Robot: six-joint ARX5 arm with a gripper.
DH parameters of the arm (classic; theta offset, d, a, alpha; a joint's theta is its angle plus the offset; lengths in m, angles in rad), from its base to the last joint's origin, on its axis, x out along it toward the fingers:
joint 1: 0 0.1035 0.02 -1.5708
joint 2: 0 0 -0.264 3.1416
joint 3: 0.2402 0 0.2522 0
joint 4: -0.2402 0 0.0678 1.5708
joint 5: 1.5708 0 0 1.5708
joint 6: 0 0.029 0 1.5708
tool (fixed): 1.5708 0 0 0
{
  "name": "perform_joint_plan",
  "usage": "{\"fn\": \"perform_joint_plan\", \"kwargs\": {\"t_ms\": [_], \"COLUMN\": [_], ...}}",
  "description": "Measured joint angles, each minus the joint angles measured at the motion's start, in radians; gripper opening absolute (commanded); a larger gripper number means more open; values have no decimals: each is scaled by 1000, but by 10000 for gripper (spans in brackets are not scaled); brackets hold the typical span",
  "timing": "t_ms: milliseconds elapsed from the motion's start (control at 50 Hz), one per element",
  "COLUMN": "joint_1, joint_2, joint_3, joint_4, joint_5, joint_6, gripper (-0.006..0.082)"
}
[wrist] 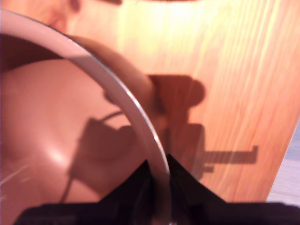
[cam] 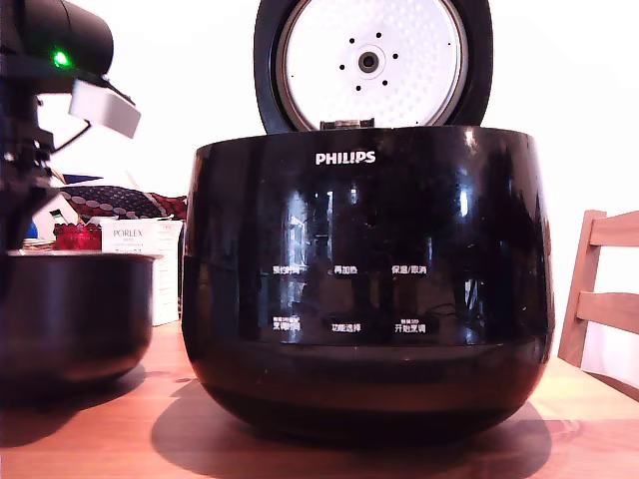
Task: Pick up the metallic pot next to the rice cooker
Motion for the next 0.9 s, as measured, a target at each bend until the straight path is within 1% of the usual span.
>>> {"fn": "perform_joint_plan", "kwargs": {"t_ms": [80, 240, 380, 560, 760, 900], "joint_1": [0, -7, -27, -87, -161, -184], "joint_2": [-27, -90, -140, -166, -166, -166], "joint_3": [0, 2, 30, 132, 249, 286], "joint_4": [-29, -73, -126, -193, -288, -307], "joint_5": [3, -42, -53, -56, -111, -142], "joint_6": [0, 5, 6, 18, 23, 23], "gripper": [-24, -24, -24, -24, -24, -24]}}
